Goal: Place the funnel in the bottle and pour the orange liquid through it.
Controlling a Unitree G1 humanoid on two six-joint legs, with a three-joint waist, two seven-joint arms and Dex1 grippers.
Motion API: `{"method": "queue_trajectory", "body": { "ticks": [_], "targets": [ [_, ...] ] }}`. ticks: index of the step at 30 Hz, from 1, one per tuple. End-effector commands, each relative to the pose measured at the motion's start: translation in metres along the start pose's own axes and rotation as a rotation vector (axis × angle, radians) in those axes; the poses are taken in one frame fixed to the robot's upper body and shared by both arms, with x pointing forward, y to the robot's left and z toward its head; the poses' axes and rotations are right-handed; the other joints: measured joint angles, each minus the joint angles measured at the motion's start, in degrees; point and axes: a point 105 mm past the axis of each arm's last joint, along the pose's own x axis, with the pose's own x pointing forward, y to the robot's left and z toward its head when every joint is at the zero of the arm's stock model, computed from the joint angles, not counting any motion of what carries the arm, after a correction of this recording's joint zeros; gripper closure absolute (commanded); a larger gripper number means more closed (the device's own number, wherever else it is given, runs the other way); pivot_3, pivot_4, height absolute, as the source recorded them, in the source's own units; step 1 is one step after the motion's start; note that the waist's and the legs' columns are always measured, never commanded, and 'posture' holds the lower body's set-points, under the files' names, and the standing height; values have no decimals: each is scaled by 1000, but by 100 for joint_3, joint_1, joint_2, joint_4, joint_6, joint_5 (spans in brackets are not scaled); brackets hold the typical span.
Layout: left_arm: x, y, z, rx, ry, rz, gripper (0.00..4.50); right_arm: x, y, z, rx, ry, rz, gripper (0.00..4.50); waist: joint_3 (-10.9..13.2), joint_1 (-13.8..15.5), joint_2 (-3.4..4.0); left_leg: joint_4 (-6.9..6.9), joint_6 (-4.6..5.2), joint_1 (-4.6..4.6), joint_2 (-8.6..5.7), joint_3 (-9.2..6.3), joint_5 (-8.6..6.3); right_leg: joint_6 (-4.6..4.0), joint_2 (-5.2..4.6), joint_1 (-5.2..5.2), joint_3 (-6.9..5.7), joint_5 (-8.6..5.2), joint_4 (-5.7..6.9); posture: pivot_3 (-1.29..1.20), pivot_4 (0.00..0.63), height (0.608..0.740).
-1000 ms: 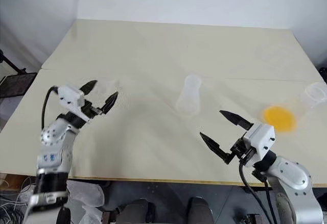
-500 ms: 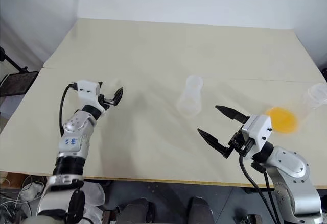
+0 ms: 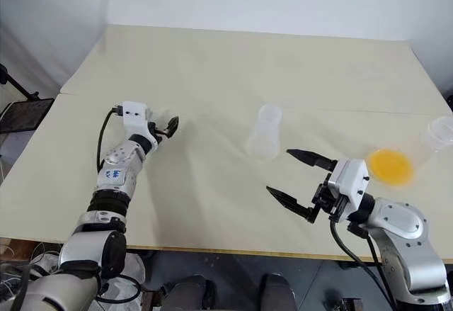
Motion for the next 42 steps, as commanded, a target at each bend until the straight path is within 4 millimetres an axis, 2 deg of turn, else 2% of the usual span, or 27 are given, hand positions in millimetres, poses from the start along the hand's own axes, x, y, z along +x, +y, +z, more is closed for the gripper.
{"method": "queue_trajectory", "body": {
  "ticks": [1,8,12,16,19,21,24,26,31,34,35,39,42],
  "targets": [
    [2,6,13,15,-29,7,925,-5,-6,8,-42,-12,-13,0,0,2,0,0,0,0,0,0,0,0,0,0,0,0,0,0,150,740],
    [-8,12,17,18,-37,17,3178,-4,-3,5,-34,-13,-25,0,0,0,0,0,0,-1,0,-2,0,0,0,0,-1,0,1,0,150,740],
    [-22,11,30,59,-63,-23,4420,-6,-2,5,-29,-9,-39,0,0,-9,0,0,0,-2,2,-6,0,0,0,-1,0,0,1,0,150,740],
    [-29,11,49,103,-140,-91,4420,-8,-2,4,-27,-5,-60,0,0,-2,0,1,-1,-1,3,-19,0,0,0,-1,1,0,1,0,150,740],
    [-33,4,79,130,-267,-212,4420,-11,-3,3,-31,-1,-91,0,0,11,0,2,-1,-3,2,-19,0,0,-1,-1,0,0,0,0,150,740],
    [-40,-12,105,204,-359,-369,4420,-17,-5,3,-49,12,-127,0,1,21,-1,3,-1,-10,0,-18,0,0,-1,-1,-7,0,0,0,150,740],
    [-56,-47,139,318,-449,-702,4420,-29,-7,4,-74,31,-186,0,1,26,-1,14,-1,-37,-2,-26,0,0,0,-14,-19,0,-2,0,150,740],
    [-68,-72,152,437,-459,-928,4420,-37,-8,3,-81,51,-215,0,1,22,-1,17,-1,-48,-5,-29,0,0,0,-18,-25,0,-3,0,150,740],
    [-62,-107,174,786,-450,-1135,4420,-51,-14,5,-94,54,-306,0,1,13,-1,14,-1,-44,-5,-18,1,0,1,-17,-24,0,-7,0,150,740],
    [-56,-141,177,1127,-377,-1293,4420,-62,-15,2,-96,71,-377,0,2,15,-3,14,-2,-53,-2,-12,2,1,5,-26,-25,0,-7,0,150,740],
    [-52,-149,182,1180,-371,-1293,4420,-65,-15,1,-97,75,-395,0,2,18,-3,15,-2,-56,-2,-9,2,1,5,-30,-26,0,-9,0,150,740],
    [-46,-161,188,1265,-352,-1301,4420,-68,-10,2,-97,72,-424,0,2,-9,-3,4,2,-58,-3,11,-1,1,1,-46,-19,0,-10,0,150,740],
    [-43,-173,190,1226,-351,-1317,4420,-66,-4,1,-87,66,-440,0,2,-5,-3,-1,2,-64,5,24,0,1,2,-72,-19,0,6,0,150,740]
  ]
}}
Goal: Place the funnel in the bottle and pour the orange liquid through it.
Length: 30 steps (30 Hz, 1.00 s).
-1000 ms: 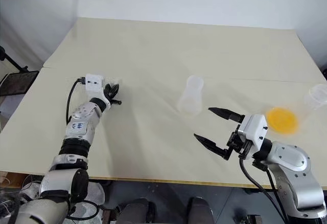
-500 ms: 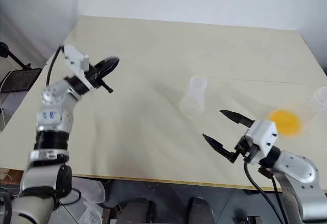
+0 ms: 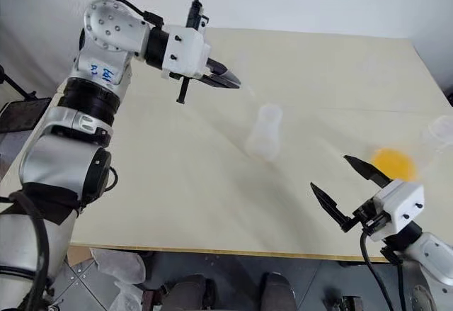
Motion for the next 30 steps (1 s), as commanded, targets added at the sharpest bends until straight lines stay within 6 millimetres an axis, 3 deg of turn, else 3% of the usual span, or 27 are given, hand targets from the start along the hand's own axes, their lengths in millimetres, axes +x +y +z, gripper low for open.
{"method": "queue_trajectory", "body": {
  "ticks": [1,9,13,23,26,30],
  "targets": [
    [6,9,6,27,5,3,4420,1,6,14,-37,-54,-21,0,0,7,-1,2,0,-5,0,2,0,0,0,-4,1,0,3,0,150,740],
    [33,9,3,112,88,-14,4420,0,12,15,-26,-64,-57,0,1,28,-1,9,1,-9,-2,9,0,0,-2,-8,9,0,3,0,150,740],
    [49,11,15,135,67,-61,4420,0,16,14,-14,-72,-74,0,2,47,-4,9,1,-11,-3,7,0,0,-3,-8,6,0,4,0,150,740],
    [64,1,18,99,70,-163,4420,7,11,24,12,-159,-132,0,2,17,-3,11,2,-9,-1,18,1,0,-2,-15,13,0,10,0,150,740],
    [67,3,19,75,62,-155,3808,10,13,23,14,-157,-124,0,2,27,-3,10,2,-9,0,16,1,0,-2,-15,12,0,10,0,150,740],
    [68,9,26,28,15,-124,2513,11,16,22,20,-160,-125,0,2,34,-3,10,2,-11,-2,16,1,0,-3,-15,11,0,10,0,150,740]
  ]
}}
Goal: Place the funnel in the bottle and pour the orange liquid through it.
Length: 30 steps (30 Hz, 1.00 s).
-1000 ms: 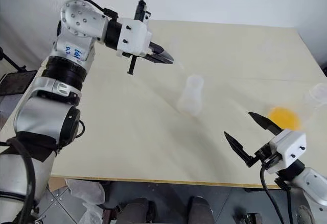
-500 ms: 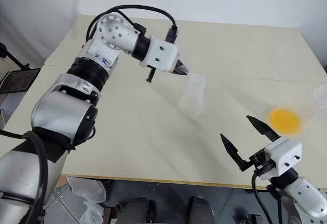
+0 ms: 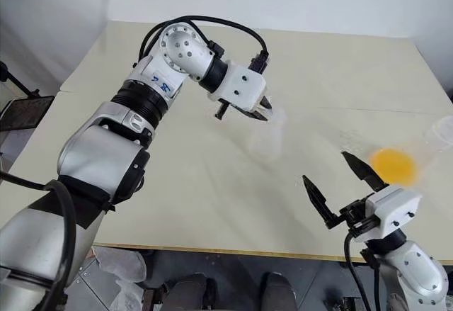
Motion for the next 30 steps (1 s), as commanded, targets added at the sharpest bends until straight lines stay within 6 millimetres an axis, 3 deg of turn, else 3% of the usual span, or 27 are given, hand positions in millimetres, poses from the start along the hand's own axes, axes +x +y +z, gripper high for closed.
{"method": "queue_trajectory", "body": {
  "ticks": [1,8,14,18,23,30],
  "targets": [
    [-6,18,18,10,-48,53,2212,1,3,11,-23,-44,-3,0,0,-3,0,0,0,0,0,0,0,0,0,0,0,0,0,0,150,740],
    [-16,19,8,-106,-111,140,38,2,1,9,-30,-49,-21,0,0,-26,1,0,0,3,2,2,0,0,0,-3,2,0,5,0,150,740],
    [-46,5,0,-397,-498,258,12,-23,-23,13,-55,-54,-197,0,-3,-39,5,2,0,7,4,1,0,0,0,-4,2,0,16,0,150,740],
    [-73,-30,-19,-523,-707,321,12,-50,-43,13,-45,-21,-354,0,-4,-67,8,5,0,8,6,-2,0,0,0,-5,2,0,21,0,150,740],
    [-80,-86,-61,-644,-595,413,12,-81,-60,12,-85,6,-540,0,-6,-159,10,4,-1,16,7,-6,1,0,0,-2,6,0,28,0,150,740],
    [-80,-109,-65,-728,-610,431,12,-102,-81,-7,-95,108,-709,0,-7,-159,12,15,-2,12,5,-12,1,-1,-1,2,15,0,30,0,150,740]
  ]
}}
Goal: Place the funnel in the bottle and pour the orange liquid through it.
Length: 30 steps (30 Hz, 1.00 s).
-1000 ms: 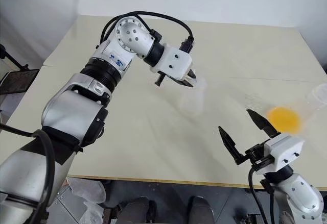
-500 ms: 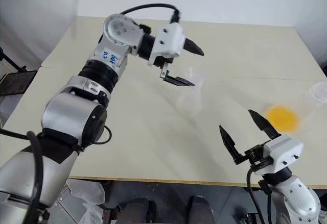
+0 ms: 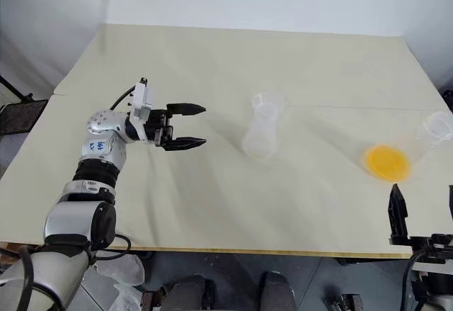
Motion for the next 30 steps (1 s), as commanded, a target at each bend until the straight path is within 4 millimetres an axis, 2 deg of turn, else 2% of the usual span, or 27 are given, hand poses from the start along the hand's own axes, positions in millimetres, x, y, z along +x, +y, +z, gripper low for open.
{"method": "queue_trajectory", "body": {
  "ticks": [1,6,10,14,30],
  "targets": [
    [2,-5,16,17,-51,-25,12,3,-16,4,-47,2,-68,0,-2,-17,4,-1,0,2,0,1,0,0,0,0,3,0,1,0,150,740],
    [4,-12,13,-13,-68,-5,12,20,-22,7,7,21,-68,0,-18,-43,30,-8,0,17,3,-3,0,0,3,-1,20,0,2,0,150,740],
    [8,-16,11,-16,-65,-8,12,42,-36,-3,54,79,-82,0,-17,-31,29,-3,0,20,1,0,0,-1,3,0,37,1,2,0,150,740],
    [10,-20,12,-16,-67,-18,12,65,-48,-1,126,72,-85,0,-19,-17,32,-5,0,16,-1,12,0,-1,3,-2,34,0,6,0,150,740],
    [15,-25,16,-25,-86,-16,12,133,-52,-5,233,85,87,0,-19,-31,31,-4,1,12,-2,25,0,-1,3,-3,34,1,2,0,150,740]
  ]
}}
